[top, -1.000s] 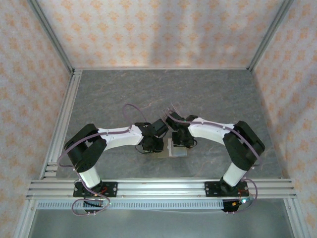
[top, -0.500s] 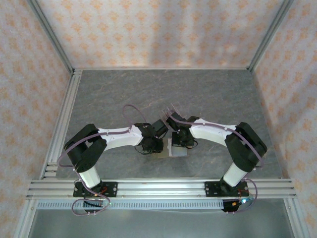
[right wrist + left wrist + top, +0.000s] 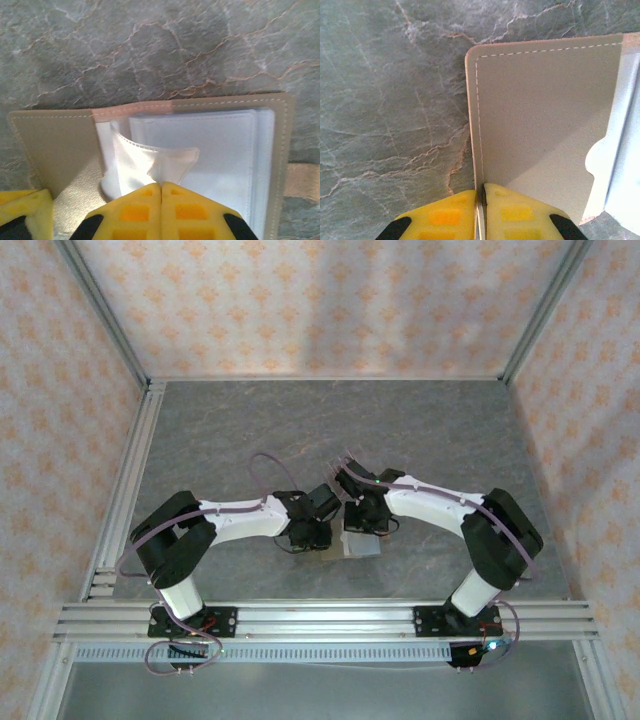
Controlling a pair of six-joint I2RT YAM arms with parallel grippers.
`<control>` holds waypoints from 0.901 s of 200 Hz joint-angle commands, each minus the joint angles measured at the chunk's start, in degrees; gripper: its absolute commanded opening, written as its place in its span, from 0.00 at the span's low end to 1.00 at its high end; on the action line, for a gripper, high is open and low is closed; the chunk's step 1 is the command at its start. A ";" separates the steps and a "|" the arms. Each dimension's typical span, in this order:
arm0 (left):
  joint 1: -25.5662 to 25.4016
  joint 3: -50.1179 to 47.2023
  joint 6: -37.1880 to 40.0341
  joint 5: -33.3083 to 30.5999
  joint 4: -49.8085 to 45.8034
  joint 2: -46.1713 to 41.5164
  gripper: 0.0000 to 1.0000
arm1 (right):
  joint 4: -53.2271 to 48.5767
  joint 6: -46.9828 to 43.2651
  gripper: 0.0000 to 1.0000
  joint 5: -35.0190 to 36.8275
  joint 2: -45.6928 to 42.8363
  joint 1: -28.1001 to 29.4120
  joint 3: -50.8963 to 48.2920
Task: Put the credit cards into the card holder
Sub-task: Flip over the card slot in the card holder.
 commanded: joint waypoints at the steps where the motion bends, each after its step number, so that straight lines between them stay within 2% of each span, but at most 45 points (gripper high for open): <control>1: -0.47 -1.29 -1.57 -0.10 1.21 -0.17 0.12 | 2.26 2.33 0.03 -4.34 -1.42 0.39 0.81; 49: -0.50 -1.57 -2.16 0.10 1.76 -0.63 0.12 | 6.75 5.17 0.20 -8.11 -0.80 0.68 -0.40; 110: -0.56 -2.69 -3.08 0.11 2.81 -1.74 0.12 | 12.98 9.68 0.32 -12.97 -1.61 0.75 -1.68; 133: -0.56 -3.32 -3.28 -0.06 3.01 -2.53 0.12 | 14.97 11.16 0.35 -14.23 -1.64 0.71 -1.77; 180: -0.56 -5.21 -3.43 0.15 4.24 -4.12 0.13 | 16.52 12.71 0.35 -15.33 1.18 0.83 -0.04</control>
